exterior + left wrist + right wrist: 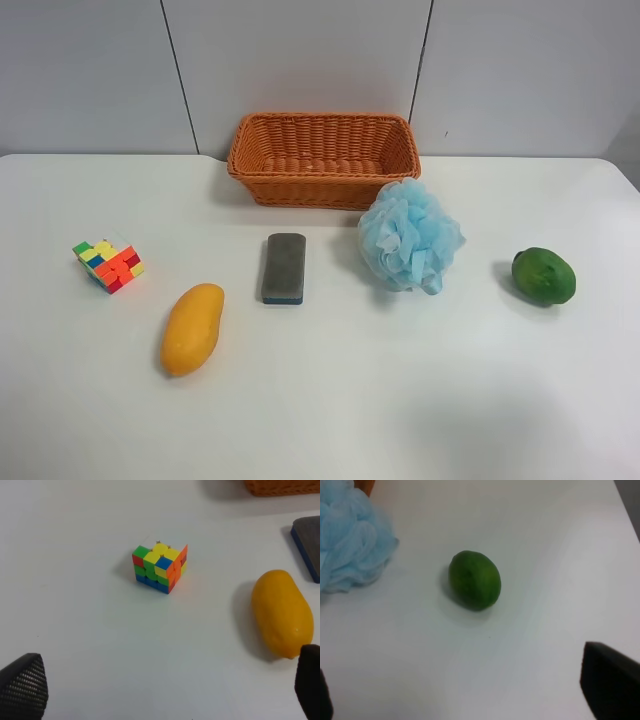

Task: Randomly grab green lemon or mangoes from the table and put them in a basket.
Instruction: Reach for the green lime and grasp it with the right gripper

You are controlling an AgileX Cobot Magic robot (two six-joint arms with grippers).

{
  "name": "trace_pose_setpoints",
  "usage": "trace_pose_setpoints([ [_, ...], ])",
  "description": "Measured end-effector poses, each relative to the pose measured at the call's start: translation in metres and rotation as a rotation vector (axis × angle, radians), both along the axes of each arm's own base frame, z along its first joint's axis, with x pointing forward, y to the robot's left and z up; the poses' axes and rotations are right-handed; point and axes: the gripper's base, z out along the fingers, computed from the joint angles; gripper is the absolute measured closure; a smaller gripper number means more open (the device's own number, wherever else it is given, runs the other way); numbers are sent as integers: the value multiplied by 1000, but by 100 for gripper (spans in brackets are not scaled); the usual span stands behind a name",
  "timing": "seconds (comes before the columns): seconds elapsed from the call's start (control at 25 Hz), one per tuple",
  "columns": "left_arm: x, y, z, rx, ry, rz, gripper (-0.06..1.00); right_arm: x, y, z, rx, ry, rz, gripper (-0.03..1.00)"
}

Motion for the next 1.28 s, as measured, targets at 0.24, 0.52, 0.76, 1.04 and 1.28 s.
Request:
trace_pose_setpoints([
  [0.24,0,0,0,0,0,0,-5,0,0,0,0,0,0,-2],
  [0.52,0,0,0,0,0,0,-5,-1,0,1,8,8,-4,-2],
  [0.76,0,0,0,0,0,0,-5,18,-3,34,9,185,-48,-2],
  [1.04,0,0,0,0,0,0,-5,89,-7,63,-81,448,-82,-2],
  [1.28,0,0,0,0,0,0,-5,166,-8,49,-148,603,-70,-2],
])
